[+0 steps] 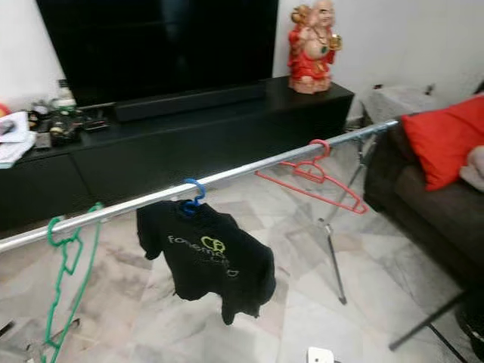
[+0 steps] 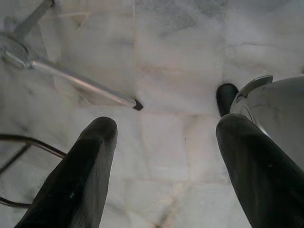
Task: Hang hanger
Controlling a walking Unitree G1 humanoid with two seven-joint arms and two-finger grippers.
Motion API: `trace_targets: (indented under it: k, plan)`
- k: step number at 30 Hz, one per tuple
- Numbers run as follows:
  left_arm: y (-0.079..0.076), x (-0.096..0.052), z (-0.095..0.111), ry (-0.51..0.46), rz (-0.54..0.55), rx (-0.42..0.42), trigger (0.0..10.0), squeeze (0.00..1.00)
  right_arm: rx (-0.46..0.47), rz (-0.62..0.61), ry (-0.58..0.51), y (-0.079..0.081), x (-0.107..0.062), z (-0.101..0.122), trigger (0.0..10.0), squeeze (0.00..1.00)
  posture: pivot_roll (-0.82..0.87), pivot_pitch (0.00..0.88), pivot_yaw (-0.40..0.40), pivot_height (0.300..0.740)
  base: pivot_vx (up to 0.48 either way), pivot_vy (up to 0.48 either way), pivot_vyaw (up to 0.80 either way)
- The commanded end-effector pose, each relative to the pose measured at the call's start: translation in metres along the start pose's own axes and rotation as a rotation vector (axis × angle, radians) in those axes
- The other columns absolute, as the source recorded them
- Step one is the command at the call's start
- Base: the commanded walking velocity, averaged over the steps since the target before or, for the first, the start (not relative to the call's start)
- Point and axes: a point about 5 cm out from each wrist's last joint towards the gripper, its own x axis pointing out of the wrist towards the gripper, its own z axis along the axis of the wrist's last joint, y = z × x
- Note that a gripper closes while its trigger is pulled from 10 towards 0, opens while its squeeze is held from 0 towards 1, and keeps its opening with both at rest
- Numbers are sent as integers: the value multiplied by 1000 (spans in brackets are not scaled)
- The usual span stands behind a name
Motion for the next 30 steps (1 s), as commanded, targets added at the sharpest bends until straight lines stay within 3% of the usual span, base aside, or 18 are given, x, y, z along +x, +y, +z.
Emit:
trace_targets:
  k: [1,4,30]
  plan:
    - [2,0,1,-6,10,30,10000,0,19,-4,0,0,0,1,10000,0,148,0,37,740,0,-416,-763]
    - [1,0,1,-3,8,29,10000,0,16,-4,-1,-1,0,1,10000,0,151,0,32,740,0,-480,-763]
    - [-2,0,-2,-1,-13,32,10000,0,-1,-3,6,-2,0,-2,10000,0,145,0,37,740,0,0,-762]
